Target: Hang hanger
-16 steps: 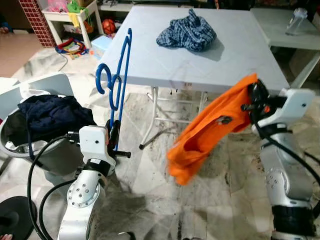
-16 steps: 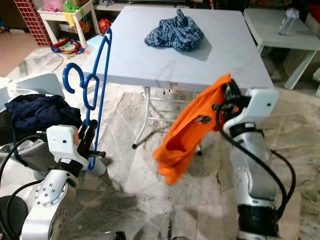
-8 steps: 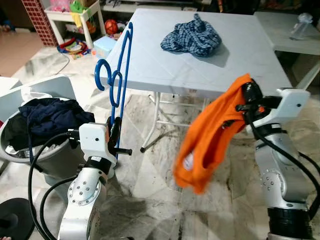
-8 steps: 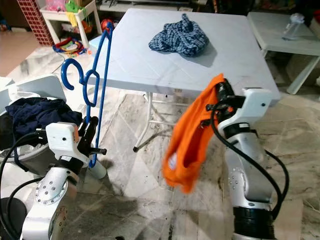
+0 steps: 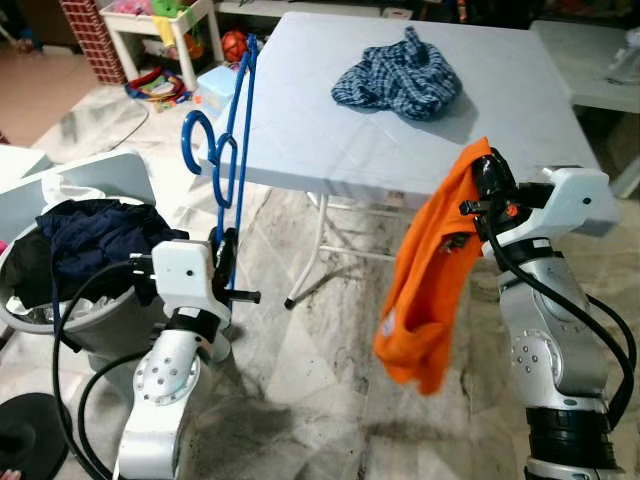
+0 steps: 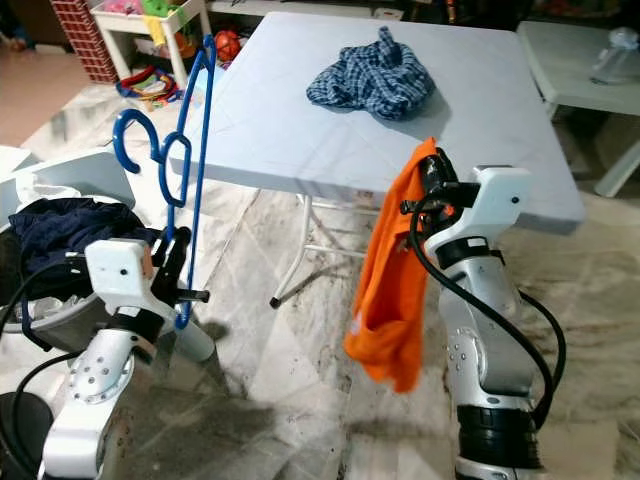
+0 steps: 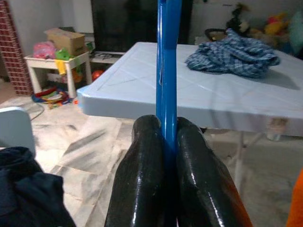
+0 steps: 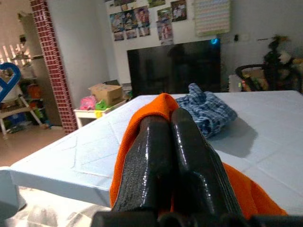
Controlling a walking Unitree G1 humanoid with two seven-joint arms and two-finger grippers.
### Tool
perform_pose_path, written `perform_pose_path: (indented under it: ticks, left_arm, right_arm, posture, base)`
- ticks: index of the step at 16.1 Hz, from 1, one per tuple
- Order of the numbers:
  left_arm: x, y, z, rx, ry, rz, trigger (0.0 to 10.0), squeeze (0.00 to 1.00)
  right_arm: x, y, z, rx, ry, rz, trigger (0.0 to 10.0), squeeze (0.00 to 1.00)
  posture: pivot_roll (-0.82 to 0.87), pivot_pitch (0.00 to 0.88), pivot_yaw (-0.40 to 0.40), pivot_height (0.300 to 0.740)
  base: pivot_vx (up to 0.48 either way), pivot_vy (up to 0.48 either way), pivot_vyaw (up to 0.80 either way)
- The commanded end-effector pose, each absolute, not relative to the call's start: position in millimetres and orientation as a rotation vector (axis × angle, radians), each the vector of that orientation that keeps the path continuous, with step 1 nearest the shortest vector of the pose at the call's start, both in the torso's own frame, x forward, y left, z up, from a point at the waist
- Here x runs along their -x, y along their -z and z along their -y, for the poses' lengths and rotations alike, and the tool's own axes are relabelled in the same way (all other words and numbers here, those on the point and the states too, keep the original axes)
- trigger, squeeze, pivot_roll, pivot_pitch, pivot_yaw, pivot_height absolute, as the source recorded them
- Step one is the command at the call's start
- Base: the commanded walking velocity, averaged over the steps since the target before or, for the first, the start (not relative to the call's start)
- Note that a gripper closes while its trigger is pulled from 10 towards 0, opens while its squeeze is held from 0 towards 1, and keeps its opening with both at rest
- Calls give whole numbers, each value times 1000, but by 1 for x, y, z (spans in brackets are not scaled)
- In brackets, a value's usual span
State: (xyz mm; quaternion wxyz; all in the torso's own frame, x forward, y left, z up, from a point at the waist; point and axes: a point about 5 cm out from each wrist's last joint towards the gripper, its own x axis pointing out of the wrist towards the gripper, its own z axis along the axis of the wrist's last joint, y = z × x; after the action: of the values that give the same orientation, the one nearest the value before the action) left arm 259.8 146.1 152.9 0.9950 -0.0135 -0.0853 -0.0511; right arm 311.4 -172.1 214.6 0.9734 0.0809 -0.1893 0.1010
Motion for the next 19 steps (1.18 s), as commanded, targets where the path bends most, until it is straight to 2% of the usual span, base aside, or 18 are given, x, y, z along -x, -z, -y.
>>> perform_pose_path:
  ticks: [1,7,14,17,19]
  left_arm:
    - [-261,-156,-145,28,104,181,10000,0]
    - [-263,-157,-144,34,110,186,10000,0]
    - [-262,-156,-144,38,107,176,10000,0]
    - [-264,-152,-144,46,109,148,10000,0]
    - [-263,-148,-140,84,117,123,10000,0]
  right_arm:
    - [-311,-224,171,-152,-216,419,0,0]
    - [-312,-223,169,-152,-225,418,0,0]
    - [-315,-221,167,-150,-236,408,0,0]
    - [-317,-224,167,-141,-234,415,0,0]
    - [-317,-224,167,-136,-229,413,0,0]
  posture:
    - [38,73,-26,740]
    - [38,68,-25,740]
    - [43,74,-30,740]
    - [42,73,-32,740]
    - [44,74,-31,740]
  base:
    - [416,0,0]
    - [412,166,0]
    - [338,339,0]
    - [434,0,0]
    - [0,0,0]
